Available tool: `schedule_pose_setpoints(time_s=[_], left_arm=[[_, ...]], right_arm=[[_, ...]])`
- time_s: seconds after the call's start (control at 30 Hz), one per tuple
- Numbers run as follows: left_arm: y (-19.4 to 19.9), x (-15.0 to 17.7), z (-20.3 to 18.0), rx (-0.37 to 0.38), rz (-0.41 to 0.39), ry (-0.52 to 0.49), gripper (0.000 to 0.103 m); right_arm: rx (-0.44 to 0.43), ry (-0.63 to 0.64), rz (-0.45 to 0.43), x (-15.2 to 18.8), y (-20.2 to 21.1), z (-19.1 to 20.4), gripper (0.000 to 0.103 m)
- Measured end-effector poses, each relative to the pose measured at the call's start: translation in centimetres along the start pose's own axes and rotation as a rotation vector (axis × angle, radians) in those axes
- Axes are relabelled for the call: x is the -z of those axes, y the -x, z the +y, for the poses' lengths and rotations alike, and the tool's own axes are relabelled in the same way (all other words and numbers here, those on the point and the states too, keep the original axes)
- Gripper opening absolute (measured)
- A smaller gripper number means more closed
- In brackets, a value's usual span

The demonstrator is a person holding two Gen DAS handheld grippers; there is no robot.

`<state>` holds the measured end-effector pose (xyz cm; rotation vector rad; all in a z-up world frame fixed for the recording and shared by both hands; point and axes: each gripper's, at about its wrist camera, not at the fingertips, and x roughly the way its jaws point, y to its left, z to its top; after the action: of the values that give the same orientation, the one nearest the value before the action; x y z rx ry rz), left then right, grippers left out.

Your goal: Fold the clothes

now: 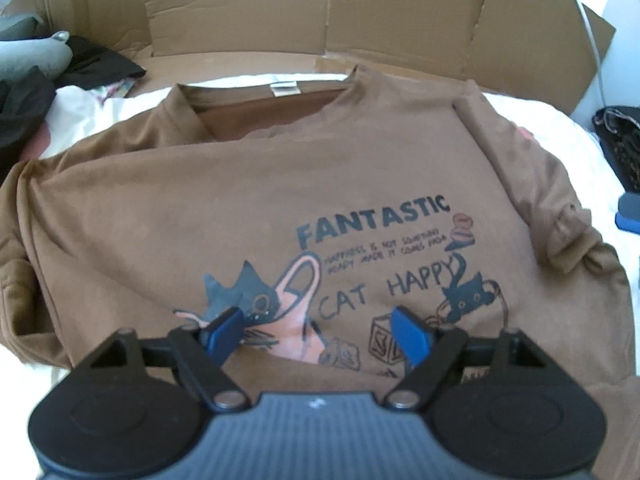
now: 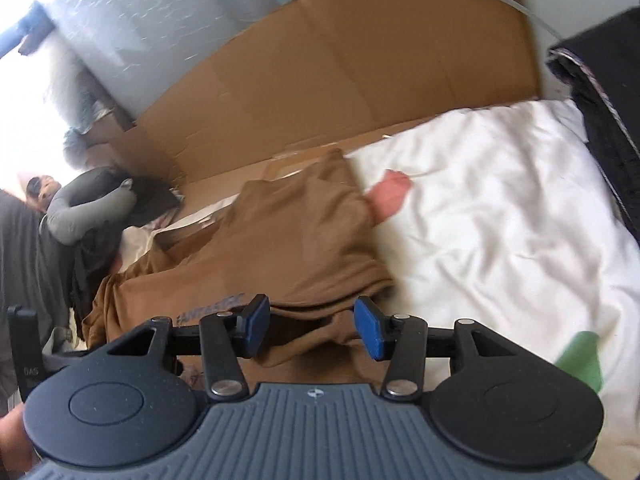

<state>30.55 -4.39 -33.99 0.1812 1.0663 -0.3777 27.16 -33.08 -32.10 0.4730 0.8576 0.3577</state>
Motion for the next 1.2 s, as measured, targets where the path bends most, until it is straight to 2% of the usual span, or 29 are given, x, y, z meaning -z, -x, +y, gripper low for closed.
schedule_pose_setpoints(time_s=[0.1, 0.23, 0.5, 0.87, 0.97, 1.03, 1.13, 1.2], left_arm=[[0.0, 0.3, -0.2, -0.001, -0.002, -0.003, 0.083], [-0.1, 0.1, -0.3, 0.001, -0.004, 0.000, 0.083], [-0.4, 0.4, -0.4, 0.011, -0.003, -0.002, 0.083], [-0.5, 0.8, -0.1, 0.020, 0.005, 0.017, 0.083], [-0.6, 0.9, -0.2, 0.021, 0.008, 0.012, 0.083], [-0.5, 0.9, -0.2, 0.022, 0.009, 0.008, 0.083], [-0.4, 0.9, -0.3, 0.024, 0.007, 0.010, 0.083], [-0.4, 1.0, -0.4, 0.029, 0.007, 0.016, 0.083]], right_arm=[[-0.001, -0.127, -0.002, -0.6, -0.7, -1.4, 0.054], [-0.045, -0.444, 0.020, -1.1, -2.5, -3.9, 0.054], [0.041, -0.622, 0.060, -1.0, -4.4, -5.8, 0.054], [-0.072, -0.785, 0.056, 0.4, -5.5, -6.7, 0.054], [-0.098, -0.788, 0.058, 0.3, -5.9, -6.5, 0.033], [-0.102, -0.757, 0.043, -0.5, -5.8, -6.4, 0.008], [-0.077, -0.693, 0.020, -2.0, -5.3, -6.1, 0.001], [-0.031, -0.582, 0.005, -3.5, -4.4, -5.3, 0.000]])
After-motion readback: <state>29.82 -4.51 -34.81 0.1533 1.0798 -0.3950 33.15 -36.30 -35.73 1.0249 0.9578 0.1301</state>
